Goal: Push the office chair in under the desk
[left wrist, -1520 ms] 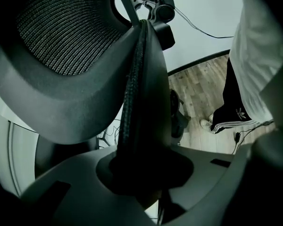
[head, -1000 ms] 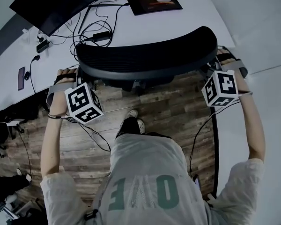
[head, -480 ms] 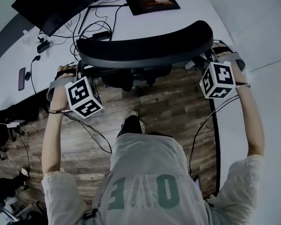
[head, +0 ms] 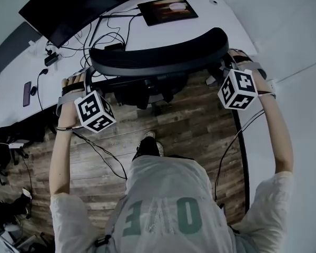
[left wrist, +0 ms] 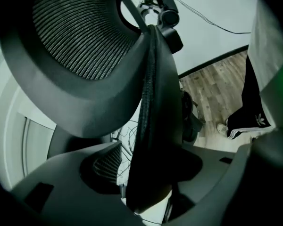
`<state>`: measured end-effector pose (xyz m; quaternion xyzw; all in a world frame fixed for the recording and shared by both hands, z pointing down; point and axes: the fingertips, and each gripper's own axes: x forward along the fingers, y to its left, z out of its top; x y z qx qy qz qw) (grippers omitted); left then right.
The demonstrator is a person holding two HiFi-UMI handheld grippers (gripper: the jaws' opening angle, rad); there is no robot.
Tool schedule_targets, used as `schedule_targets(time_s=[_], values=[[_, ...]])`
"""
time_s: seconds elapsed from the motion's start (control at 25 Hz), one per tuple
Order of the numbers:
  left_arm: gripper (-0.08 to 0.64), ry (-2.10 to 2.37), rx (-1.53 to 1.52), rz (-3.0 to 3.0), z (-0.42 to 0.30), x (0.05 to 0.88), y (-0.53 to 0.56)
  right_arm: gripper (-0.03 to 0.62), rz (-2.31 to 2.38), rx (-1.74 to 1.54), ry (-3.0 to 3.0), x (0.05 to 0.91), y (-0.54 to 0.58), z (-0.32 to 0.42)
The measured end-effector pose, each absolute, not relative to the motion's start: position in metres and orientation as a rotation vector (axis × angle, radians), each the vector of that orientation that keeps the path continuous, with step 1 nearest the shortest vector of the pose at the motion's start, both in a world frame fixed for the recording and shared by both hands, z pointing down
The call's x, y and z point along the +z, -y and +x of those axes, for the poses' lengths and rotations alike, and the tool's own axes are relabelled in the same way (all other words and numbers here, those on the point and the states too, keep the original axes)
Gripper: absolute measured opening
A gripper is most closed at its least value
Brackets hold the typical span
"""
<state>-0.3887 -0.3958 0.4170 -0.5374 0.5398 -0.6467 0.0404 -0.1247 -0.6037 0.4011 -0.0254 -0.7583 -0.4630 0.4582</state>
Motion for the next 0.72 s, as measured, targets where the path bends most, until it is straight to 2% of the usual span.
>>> schedule_targets(time_s=[0.08,0.16,0.48,0.56,0.72], values=[[0.259,-1.682,-1.981,-1.633,-0.391,0.414,0.394,0.244,-0.027,-1.101,1.911,0.395,0.604,-0.124],[0.259,-1.687,-1.982,-1.618,-0.39,0.41,0.389,0.258,0.026,-1.101,1.981,0.38,0.604,-0.125],[0.26,-1.757,-1.919,-1.607,-0.375,0.378,0.354,0.258,0.113,-1.134,2.155,0.312,0.573,-0.114],[0.261,-1.854,-1.782,-1.67,-0.365,0.358,0.349,0.258,0.146,-1.112,2.225,0.296,0.563,-0.111],[0.257,-2.073,-1.319,-1.727,-0.333,0.292,0.35,0.258,0.245,-1.061,2.43,0.251,0.539,-0.109]])
